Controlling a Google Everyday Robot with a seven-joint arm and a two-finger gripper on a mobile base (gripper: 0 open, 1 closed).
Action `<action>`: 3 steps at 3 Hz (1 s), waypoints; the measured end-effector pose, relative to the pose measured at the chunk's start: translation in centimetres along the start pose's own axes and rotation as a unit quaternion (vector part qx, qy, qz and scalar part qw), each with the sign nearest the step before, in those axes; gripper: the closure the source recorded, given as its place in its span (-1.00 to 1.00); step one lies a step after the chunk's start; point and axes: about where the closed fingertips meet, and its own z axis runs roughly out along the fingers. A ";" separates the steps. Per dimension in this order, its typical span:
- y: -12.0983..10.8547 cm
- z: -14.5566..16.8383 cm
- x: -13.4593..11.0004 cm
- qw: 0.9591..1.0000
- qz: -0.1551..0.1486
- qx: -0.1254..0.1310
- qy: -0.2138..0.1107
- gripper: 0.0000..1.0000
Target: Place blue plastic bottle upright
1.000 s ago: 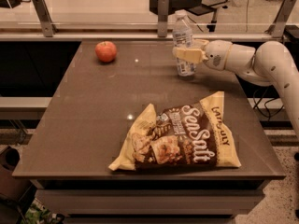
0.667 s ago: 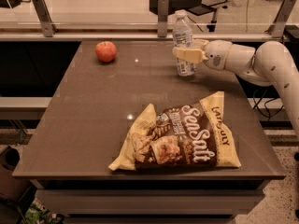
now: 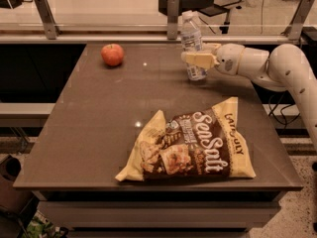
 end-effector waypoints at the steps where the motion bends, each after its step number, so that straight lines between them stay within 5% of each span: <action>1: 0.2 0.3 0.0 1.000 0.000 -0.003 0.000 0.23; 3: 0.5 0.9 0.0 1.000 0.000 -0.008 0.000 1.00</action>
Offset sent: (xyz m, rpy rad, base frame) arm 0.0001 0.0029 -0.0001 0.0003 0.0003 0.0043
